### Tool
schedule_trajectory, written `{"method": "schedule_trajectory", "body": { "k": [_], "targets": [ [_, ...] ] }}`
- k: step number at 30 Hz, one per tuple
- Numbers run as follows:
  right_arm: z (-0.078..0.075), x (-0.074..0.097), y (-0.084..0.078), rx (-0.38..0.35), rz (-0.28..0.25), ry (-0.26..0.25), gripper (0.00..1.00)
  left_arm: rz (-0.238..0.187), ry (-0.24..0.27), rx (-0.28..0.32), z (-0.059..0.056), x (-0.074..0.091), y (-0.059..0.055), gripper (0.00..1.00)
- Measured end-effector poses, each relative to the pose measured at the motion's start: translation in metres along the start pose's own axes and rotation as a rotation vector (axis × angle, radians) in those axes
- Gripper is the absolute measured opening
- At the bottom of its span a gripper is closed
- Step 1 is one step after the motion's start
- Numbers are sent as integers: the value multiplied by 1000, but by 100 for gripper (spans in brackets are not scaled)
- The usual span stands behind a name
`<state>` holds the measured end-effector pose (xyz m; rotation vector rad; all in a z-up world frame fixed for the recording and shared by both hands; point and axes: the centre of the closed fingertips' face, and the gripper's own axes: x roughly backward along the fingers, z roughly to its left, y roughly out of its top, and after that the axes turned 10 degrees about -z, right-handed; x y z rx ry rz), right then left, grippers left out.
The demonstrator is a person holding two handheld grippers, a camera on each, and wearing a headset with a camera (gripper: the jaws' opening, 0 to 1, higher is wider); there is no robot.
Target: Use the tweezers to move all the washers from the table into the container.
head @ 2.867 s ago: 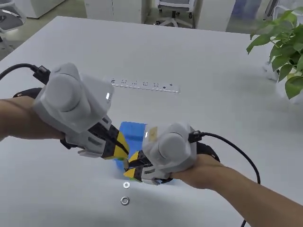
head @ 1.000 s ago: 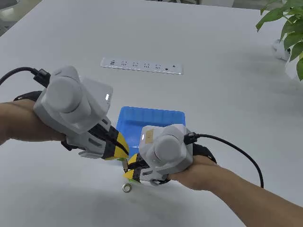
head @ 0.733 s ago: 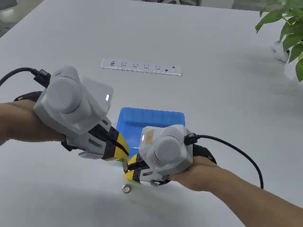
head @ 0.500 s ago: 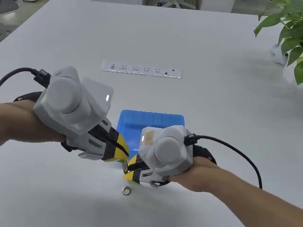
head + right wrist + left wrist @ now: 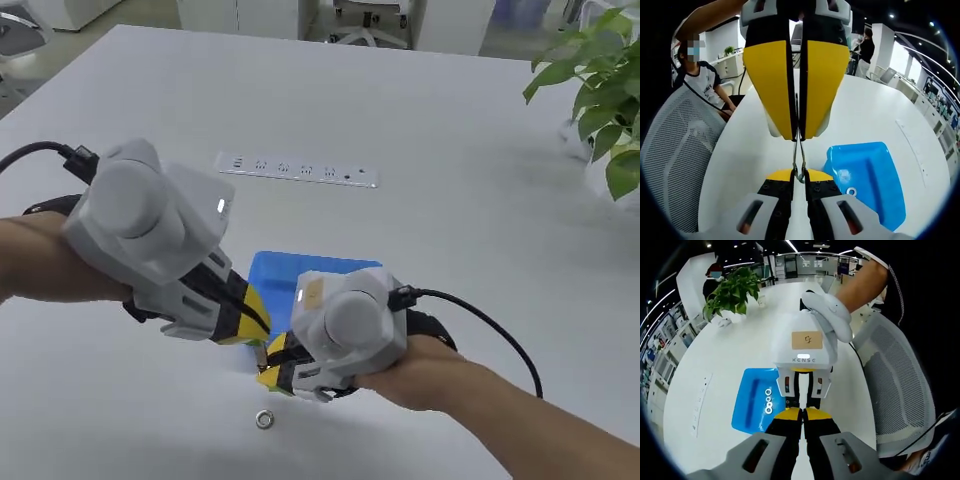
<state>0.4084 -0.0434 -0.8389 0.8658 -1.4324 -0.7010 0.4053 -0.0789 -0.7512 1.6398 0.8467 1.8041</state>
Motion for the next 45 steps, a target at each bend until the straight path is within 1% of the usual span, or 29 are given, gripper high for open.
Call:
{"method": "schedule_trajectory", "body": {
  "k": [8, 15, 20, 26, 33, 39, 45],
  "targets": [
    [-3, 8, 12, 27, 0, -16, 10, -2, 16, -22, 1, 9, 10, 5],
    [-8, 15, 19, 45, 1, -29, 10, -5, 28, -46, 4, 13, 20, 5],
    [-14, 21, 24, 60, 3, -42, 10, -7, 39, -66, 8, 16, 26, 5],
    [-25, 26, 28, 76, 3, -57, 10, -10, 50, -83, 17, 19, 31, 5],
    [-40, 30, 31, 85, 1, -72, 10, -10, 57, -102, 31, 21, 36, 5],
    [-51, 30, 28, 84, 4, -78, 10, -11, 59, -107, 41, 18, 35, 5],
    [-59, 28, 21, 71, 8, -77, 10, -14, 55, -104, 50, 12, 31, 5]
  ]
}}
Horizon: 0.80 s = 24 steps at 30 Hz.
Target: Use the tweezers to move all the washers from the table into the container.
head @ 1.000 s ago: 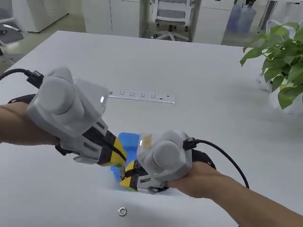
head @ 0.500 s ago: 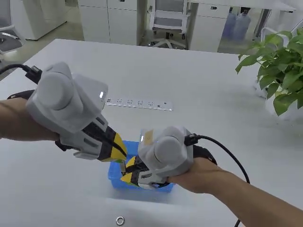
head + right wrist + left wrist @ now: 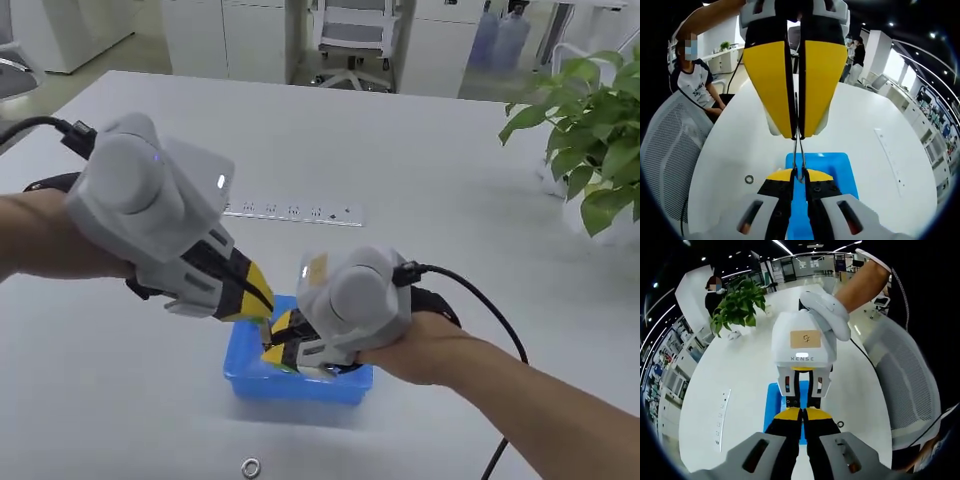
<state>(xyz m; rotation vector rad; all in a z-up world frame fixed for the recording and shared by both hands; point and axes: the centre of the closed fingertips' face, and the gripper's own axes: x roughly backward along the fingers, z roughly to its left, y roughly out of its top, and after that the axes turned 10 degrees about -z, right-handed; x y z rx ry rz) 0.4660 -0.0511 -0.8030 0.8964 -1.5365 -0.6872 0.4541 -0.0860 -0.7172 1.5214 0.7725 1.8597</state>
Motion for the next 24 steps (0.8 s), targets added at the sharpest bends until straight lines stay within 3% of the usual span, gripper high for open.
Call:
{"method": "schedule_trajectory", "body": {
  "k": [11, 24],
  "targets": [
    [-11, -8, -16, -37, -1, 6, 10, 6, -9, 6, 14, -12, -13, 5],
    [-15, -21, -31, -68, 12, 32, 11, 8, -29, 37, 21, -24, -29, 5]
  ]
}}
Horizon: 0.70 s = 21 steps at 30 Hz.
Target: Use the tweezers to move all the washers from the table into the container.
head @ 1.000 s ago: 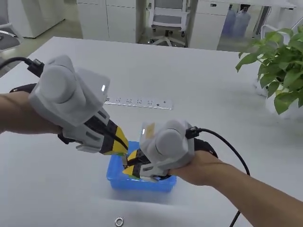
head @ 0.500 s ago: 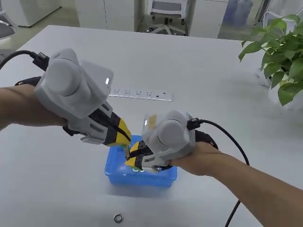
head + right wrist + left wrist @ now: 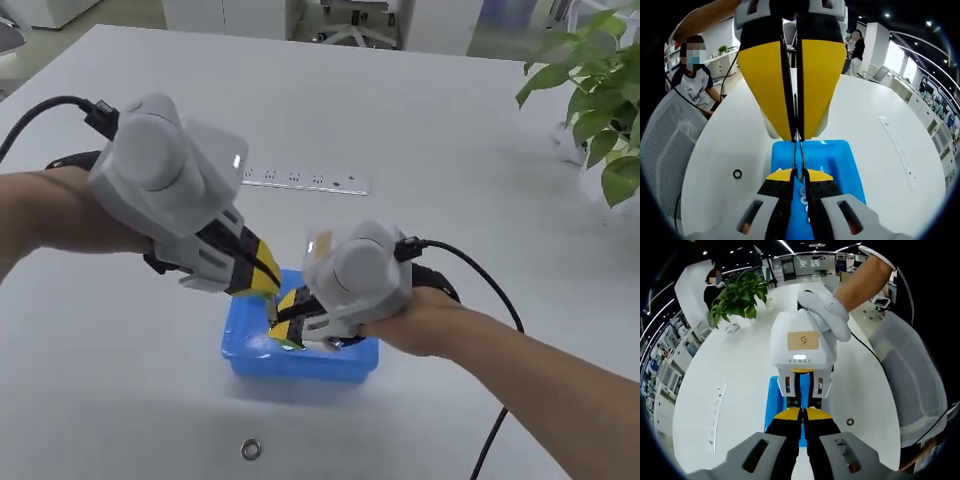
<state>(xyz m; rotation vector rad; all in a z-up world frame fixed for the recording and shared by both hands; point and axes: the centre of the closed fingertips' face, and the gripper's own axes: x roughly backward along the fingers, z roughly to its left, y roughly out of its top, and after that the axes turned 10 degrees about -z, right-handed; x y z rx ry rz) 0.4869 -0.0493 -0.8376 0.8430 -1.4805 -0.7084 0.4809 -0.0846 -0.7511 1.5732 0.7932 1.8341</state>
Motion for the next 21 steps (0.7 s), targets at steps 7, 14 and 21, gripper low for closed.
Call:
{"method": "schedule_trajectory", "body": {
  "k": [7, 14, 21],
  "targets": [
    [-1, -8, -8, -12, 11, 17, 11, 2, -4, 18, 3, -4, -10, 5],
    [-3, -13, -15, -26, 20, 29, 11, 5, -3, 30, 5, -9, -17, 5],
    [-1, -17, -20, -41, 29, 39, 11, 10, -8, 38, 5, -13, -22, 5]
  ]
}}
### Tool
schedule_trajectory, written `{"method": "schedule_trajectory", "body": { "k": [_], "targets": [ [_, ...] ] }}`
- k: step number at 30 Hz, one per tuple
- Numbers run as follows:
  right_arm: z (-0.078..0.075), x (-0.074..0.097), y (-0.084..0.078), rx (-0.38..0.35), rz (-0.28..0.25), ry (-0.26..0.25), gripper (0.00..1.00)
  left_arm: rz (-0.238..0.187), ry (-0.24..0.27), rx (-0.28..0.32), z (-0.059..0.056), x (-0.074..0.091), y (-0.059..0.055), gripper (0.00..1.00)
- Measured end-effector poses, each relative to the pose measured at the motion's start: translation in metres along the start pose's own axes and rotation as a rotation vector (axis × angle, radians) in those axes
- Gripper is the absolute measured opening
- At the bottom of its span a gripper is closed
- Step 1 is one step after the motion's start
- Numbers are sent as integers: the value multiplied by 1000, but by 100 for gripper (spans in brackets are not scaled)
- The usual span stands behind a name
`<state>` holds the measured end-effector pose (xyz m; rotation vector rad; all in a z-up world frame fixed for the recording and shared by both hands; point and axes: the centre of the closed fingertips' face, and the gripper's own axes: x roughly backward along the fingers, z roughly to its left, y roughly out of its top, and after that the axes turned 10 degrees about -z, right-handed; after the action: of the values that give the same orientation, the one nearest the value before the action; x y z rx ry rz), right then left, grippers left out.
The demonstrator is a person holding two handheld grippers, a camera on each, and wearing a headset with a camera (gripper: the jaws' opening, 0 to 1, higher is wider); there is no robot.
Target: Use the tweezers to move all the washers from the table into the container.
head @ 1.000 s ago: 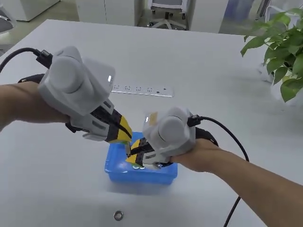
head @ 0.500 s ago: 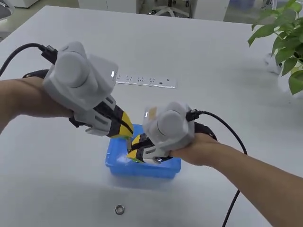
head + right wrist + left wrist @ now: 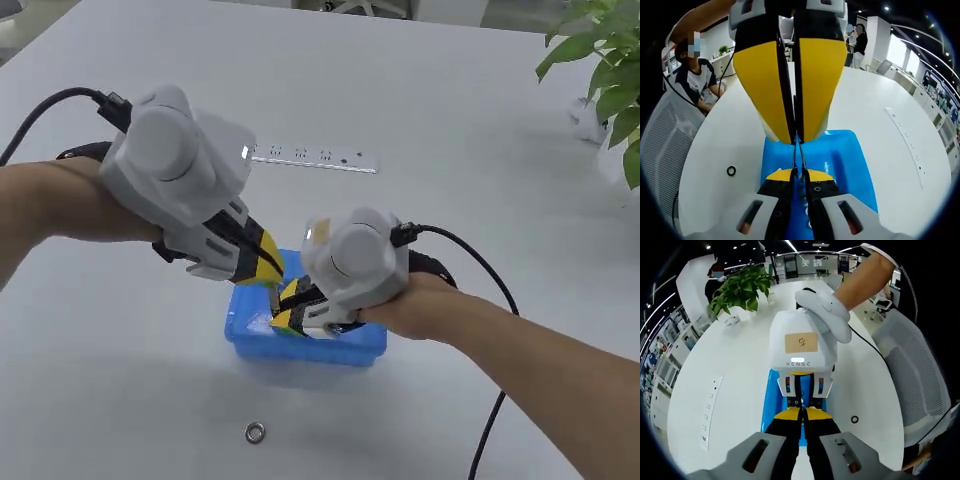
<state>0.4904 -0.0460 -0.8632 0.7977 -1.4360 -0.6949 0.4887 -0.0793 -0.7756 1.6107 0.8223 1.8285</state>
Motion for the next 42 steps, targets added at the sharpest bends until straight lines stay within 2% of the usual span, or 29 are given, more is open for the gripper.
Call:
{"method": "schedule_trajectory", "body": {
  "k": [14, 27, 34, 42],
  "targets": [
    [2, -3, -7, -17, 16, 14, 11, 3, -4, 5, -1, -5, -4, 5],
    [2, -3, -6, -10, 15, 15, 12, -3, -1, 7, 1, -6, -3, 6],
    [1, 1, -1, 6, 10, 7, 12, -9, 7, 2, 1, -2, 1, 6],
    [1, 9, 10, 23, -5, -10, 12, -11, 14, -14, 0, 9, 12, 6]
  ]
}}
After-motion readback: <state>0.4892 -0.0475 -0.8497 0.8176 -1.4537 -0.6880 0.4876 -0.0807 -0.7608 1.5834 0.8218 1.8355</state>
